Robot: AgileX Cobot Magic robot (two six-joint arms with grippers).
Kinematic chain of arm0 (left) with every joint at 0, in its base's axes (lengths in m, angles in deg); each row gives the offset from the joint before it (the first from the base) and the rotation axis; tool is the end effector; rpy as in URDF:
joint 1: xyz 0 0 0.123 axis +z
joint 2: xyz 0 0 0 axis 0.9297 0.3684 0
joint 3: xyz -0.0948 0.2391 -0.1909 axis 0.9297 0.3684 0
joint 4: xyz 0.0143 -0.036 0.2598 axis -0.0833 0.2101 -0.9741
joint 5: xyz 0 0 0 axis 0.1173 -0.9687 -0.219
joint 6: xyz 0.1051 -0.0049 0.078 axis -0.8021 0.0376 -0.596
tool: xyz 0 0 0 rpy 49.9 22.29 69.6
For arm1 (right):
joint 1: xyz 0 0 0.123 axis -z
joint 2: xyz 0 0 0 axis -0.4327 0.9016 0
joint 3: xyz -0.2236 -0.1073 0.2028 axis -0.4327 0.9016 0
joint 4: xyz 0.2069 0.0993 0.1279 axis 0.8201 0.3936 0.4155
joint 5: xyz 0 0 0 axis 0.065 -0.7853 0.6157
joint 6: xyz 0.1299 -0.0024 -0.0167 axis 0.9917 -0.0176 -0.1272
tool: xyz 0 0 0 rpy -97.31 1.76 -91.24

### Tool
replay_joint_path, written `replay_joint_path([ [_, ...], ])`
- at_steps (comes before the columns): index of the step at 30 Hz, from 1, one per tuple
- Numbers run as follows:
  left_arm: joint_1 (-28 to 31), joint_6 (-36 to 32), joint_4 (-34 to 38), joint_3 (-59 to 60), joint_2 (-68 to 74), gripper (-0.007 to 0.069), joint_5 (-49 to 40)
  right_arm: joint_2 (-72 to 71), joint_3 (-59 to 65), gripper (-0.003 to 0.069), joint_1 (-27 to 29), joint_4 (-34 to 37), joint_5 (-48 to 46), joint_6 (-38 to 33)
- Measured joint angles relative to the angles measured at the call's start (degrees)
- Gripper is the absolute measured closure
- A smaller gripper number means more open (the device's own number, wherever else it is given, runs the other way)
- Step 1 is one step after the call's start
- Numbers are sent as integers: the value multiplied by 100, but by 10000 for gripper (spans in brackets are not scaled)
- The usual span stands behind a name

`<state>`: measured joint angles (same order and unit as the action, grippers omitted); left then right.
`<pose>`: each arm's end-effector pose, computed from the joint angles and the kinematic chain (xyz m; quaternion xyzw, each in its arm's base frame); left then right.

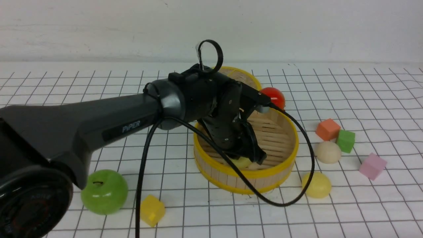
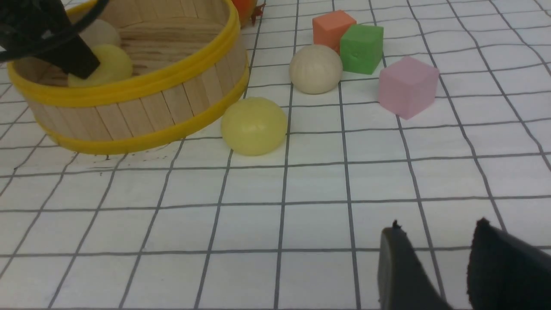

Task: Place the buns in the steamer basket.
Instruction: Use the left arm to put the steamed stuffed bun into the steamer, then use the right arm to grab a steamed stuffed bun

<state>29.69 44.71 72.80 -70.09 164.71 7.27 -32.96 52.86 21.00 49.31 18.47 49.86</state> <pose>0.4086 -0.3218 0.2027 0.3423 0.9017 -0.0646 0.2560 0.0647 0.0111 0.1602 -0.0022 0.8081 0.0737 0.5844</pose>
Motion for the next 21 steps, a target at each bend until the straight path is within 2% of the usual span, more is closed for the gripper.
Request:
replay_joint_path([
  [6, 0, 289, 101, -16, -383, 204, -424, 0, 0, 419, 0, 0, 0, 0],
  [8, 0, 463, 156, -9, -785, 161, -631, 0, 0, 419, 0, 0, 0, 0],
  [9, 0, 525, 186, 34, -1109, 167, -676, 0, 0, 419, 0, 0, 0, 0],
  [10, 0, 556, 202, 110, -1419, 195, -702, 0, 0, 419, 0, 0, 0, 0],
  [12, 0, 569, 215, 357, -1907, 301, -638, 0, 0, 419, 0, 0, 0, 0],
  [13, 0, 569, 222, 398, -2055, 316, -624, 0, 0, 419, 0, 0, 0, 0],
  [14, 0, 582, 239, 756, -2611, 438, -496, 0, 0, 419, 0, 0, 0, 0],
  [15, 0, 589, 285, 1076, -3030, 526, -373, 0, 0, 419, 0, 0, 0, 0],
  [17, 0, 605, 340, 1853, -3812, 631, -6, 0, 0, 419, 0, 0, 0, 0],
  [21, 0, 606, 616, 3741, -5702, 638, 1124, 0, 0, 419, 0, -5, 0, 0],
])
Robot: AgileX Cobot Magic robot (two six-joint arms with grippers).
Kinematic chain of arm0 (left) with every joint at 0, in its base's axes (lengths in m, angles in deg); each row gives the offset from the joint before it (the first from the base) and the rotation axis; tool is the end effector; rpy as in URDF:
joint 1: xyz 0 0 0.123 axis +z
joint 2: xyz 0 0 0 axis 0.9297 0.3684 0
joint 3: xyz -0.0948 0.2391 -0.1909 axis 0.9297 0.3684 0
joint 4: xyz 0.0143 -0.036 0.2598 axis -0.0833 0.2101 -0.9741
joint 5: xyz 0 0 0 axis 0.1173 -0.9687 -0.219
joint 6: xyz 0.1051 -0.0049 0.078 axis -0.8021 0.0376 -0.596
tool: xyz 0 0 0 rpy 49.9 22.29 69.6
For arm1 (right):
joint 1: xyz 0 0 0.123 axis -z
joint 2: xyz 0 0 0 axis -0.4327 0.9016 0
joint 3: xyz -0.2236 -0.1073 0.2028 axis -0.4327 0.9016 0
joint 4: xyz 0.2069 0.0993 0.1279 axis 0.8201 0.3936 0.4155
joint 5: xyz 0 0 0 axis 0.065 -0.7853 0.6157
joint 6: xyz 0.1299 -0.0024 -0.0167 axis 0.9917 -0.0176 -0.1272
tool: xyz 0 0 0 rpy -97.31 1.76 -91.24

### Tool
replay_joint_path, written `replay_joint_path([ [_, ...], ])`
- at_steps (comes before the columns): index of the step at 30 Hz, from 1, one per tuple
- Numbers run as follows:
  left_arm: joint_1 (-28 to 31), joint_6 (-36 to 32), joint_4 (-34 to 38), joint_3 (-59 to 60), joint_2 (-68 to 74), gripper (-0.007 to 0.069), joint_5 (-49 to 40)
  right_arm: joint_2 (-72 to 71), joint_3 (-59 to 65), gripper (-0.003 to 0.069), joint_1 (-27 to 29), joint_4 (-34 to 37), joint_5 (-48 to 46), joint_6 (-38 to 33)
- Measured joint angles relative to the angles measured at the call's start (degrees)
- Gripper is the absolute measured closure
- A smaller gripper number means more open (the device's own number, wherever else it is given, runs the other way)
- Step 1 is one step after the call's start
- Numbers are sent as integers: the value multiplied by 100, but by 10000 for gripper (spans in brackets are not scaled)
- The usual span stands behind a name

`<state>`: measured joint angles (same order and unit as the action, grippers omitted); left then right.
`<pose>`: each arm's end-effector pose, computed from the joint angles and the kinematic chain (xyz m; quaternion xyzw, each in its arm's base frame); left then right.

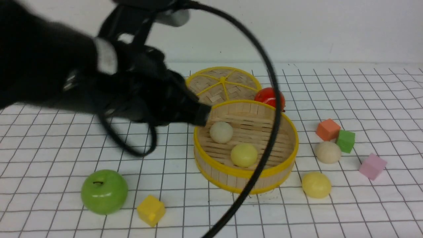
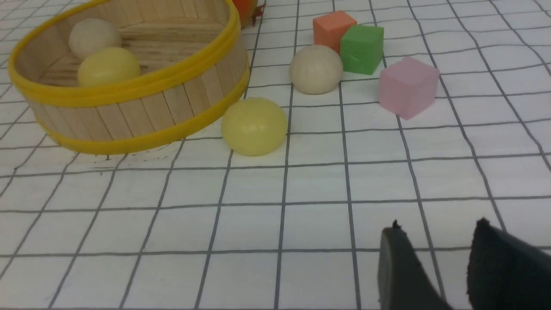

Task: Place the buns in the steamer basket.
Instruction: Use the right arm to grab a steamed stuffed bun

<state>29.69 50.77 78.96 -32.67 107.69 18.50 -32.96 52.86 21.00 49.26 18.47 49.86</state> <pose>0.2100 -0.1732 0.3931 0.2374 0.8264 -0.2124 0.4644 0.0647 0.0111 0.1602 -0.0025 0.8081 0.0734 0.5844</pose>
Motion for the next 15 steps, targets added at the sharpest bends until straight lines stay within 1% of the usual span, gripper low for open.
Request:
replay_joint_path([
  [1, 0, 0, 54, 501, -455, 638, 309, 0, 0, 419, 0, 0, 0, 0],
  [2, 0, 0, 65, 600, -546, 638, 309, 0, 0, 419, 0, 0, 0, 0],
  [3, 0, 5, 132, 1293, -1279, 638, 755, 0, 0, 419, 0, 0, 0, 0],
  [5, 0, 30, 185, 1949, -1816, 638, 1177, 0, 0, 419, 0, -6, 0, 0],
  [7, 0, 150, 266, 2974, -2872, 638, 1781, 0, 0, 419, 0, -6, 6, 0],
  [8, 0, 173, 266, 3101, -2941, 638, 1850, 0, 0, 419, 0, -6, 6, 0],
  [10, 0, 335, 308, 3714, -3694, 638, 2096, 0, 4, 419, 0, 17, 32, 0],
  [11, 0, 341, 307, 3794, -3734, 638, 2096, 0, 4, 419, 0, 30, 38, 0],
  [12, 0, 376, 315, 4045, -3984, 638, 2179, 0, 10, 419, 0, 215, 78, 135],
  [15, 0, 402, 321, 4430, -4423, 638, 2261, 0, 47, 419, 0, 1094, 285, 602],
])
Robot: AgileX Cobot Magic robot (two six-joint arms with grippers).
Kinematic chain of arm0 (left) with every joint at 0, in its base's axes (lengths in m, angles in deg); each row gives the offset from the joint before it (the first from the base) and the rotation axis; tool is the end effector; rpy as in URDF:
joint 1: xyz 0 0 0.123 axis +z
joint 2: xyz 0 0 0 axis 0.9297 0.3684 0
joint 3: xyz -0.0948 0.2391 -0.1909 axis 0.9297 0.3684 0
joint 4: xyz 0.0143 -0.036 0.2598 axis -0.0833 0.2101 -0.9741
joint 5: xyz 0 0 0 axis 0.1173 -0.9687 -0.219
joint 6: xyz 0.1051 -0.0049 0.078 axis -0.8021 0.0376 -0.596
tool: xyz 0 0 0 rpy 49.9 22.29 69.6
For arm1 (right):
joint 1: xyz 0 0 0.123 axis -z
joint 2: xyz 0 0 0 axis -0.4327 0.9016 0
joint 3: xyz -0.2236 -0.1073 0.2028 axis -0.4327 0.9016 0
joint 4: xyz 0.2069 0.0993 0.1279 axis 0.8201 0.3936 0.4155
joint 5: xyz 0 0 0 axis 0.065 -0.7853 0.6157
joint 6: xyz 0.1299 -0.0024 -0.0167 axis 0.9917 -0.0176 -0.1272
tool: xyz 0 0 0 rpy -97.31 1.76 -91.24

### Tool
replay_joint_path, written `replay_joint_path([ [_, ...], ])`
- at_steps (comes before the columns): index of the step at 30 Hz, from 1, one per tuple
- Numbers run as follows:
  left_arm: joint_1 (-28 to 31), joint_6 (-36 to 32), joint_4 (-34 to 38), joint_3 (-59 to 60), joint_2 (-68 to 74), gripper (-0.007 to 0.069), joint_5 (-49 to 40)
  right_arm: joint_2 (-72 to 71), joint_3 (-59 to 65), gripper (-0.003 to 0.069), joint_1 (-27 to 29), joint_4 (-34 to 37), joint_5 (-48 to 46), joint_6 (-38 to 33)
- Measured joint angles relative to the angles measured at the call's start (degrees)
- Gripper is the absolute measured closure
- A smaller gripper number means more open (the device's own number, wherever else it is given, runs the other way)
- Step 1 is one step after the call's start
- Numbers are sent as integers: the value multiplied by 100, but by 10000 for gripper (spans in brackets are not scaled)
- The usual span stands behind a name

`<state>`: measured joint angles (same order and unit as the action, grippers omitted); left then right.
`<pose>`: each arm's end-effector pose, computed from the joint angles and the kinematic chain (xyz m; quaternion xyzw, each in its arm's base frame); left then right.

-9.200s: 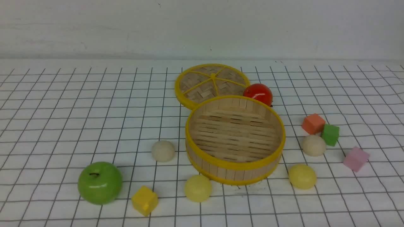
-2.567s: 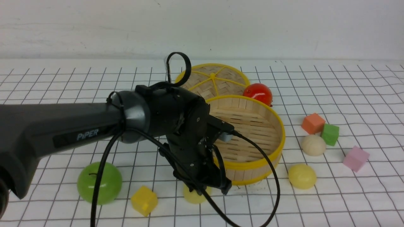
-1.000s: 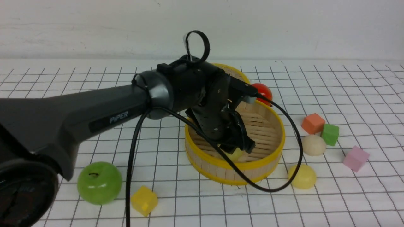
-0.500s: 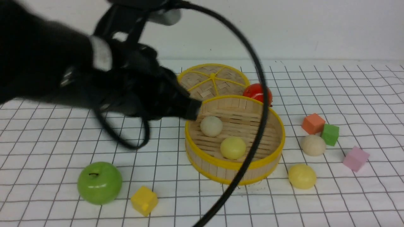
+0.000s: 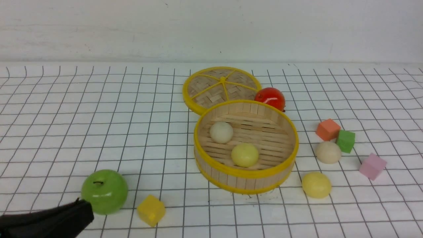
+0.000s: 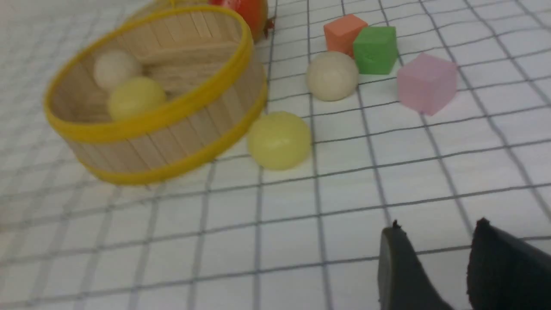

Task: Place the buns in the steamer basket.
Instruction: Use the right arm to grab a steamed stuffed bun

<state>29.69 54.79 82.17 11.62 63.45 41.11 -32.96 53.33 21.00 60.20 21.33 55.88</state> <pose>0.0810 -0.0676 0.2834 0.1561 0.7267 -0.3086 0.5935 0.0659 0.0188 0.1650 0.0929 0.7861 0.1833 0.5830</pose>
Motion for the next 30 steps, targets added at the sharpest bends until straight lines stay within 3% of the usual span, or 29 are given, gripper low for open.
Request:
replay_joint_path([
  [4, 0, 5, 0, 443, -423, 638, 12, 0, 18, 419, 0, 1421, 786, 478],
  [7, 0, 5, 0, 671, -504, 638, 12, 0, -56, 438, 0, 1911, 1095, 537],
  [10, 0, 5, 0, 818, -504, 638, -2, 171, -516, 489, 0, 1978, 541, 490],
  [12, 0, 5, 0, 888, -504, 638, -46, 829, -1175, 550, 0, 1776, -398, 172],
  [13, 0, 5, 0, 896, -504, 638, -60, 902, -1243, 550, 0, 1748, -398, 131],
  [14, 0, 5, 0, 908, -504, 638, -109, 1575, -1808, 593, 0, 1465, -1205, -211],
  [17, 0, 5, 7, 908, -504, 638, -211, 2969, -2857, 644, 0, 995, -2308, -808],
  [20, 0, 5, 7, 908, -504, 638, -244, 4294, -3638, 659, 0, 600, -2936, -1069],
  [26, 0, 5, 7, 908, -504, 638, -277, 6449, -4672, 659, -54, 186, -3134, -1162],
  [30, 0, 5, 8, 908, -504, 638, -288, 7549, -5247, 658, -547, -142, -2938, -1154],
])
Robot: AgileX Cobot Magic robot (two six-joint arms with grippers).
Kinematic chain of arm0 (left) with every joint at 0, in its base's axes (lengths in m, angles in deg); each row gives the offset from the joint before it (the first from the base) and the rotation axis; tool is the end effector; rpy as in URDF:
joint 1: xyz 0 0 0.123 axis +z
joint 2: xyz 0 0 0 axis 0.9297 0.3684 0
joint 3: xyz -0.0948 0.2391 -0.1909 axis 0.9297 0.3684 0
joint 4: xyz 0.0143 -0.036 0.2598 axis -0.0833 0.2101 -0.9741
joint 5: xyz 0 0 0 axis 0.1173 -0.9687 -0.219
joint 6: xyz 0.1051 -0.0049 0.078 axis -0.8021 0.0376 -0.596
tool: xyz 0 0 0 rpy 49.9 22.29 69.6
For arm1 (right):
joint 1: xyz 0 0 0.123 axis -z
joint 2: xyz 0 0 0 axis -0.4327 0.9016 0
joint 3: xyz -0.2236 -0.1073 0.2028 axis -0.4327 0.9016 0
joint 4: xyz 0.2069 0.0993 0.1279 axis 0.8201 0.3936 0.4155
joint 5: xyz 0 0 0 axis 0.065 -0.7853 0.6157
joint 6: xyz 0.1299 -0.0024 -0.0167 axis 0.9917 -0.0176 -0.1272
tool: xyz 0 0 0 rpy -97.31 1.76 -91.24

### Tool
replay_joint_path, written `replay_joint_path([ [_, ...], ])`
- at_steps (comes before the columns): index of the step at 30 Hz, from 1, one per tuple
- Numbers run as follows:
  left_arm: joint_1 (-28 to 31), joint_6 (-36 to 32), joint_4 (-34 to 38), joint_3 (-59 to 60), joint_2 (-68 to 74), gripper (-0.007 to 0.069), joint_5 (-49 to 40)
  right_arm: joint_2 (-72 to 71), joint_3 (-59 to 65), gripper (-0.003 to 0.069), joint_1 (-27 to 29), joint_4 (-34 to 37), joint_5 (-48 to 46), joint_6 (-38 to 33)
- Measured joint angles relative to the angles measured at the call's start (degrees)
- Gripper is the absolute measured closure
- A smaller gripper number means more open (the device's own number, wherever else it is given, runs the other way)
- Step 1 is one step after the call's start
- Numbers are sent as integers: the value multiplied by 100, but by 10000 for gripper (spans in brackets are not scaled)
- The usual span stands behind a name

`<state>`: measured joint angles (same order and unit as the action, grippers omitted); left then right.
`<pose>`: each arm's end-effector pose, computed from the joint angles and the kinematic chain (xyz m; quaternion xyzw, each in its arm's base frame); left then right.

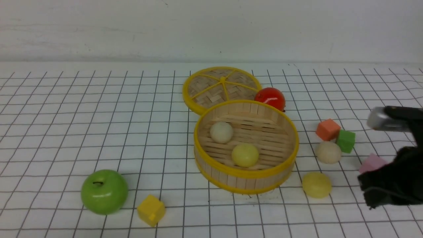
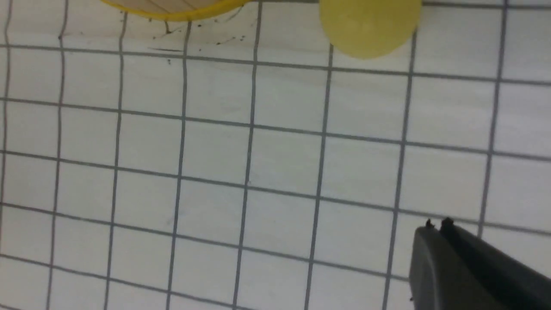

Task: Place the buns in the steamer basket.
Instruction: Use the right arm to grab a steamed stuffed bun

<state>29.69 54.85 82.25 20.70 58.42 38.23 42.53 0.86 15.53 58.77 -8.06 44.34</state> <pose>0.0706 -0.0602 0.2237 0.1649 0.7647 -0.2905 0.5511 0.2503 0.0727 0.2576 -0.0628 0.9724 0.1295 0.1838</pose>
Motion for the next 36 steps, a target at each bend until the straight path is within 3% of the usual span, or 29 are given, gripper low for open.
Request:
replay_joint_path([
  [5, 0, 0, 0, 0, 0, 638, 0, 1041, -738, 593, -530, -653, 407, 620],
  [12, 0, 0, 5, 36, 0, 637, -34, 1858, -1060, 402, -583, -942, 756, 938],
  [16, 0, 0, 5, 34, 0, 637, -101, 2072, -1077, 347, -583, -948, 1117, 945],
  [29, 0, 0, 5, 34, 0, 633, -128, 2632, -1078, 411, -583, -948, 1647, 963],
  [35, 0, 0, 5, 34, 0, 626, -128, 2679, -1083, 478, -583, -992, 1670, 963],
  [36, 0, 0, 5, 34, 0, 625, -128, 2679, -1083, 515, -583, -1020, 1670, 963],
])
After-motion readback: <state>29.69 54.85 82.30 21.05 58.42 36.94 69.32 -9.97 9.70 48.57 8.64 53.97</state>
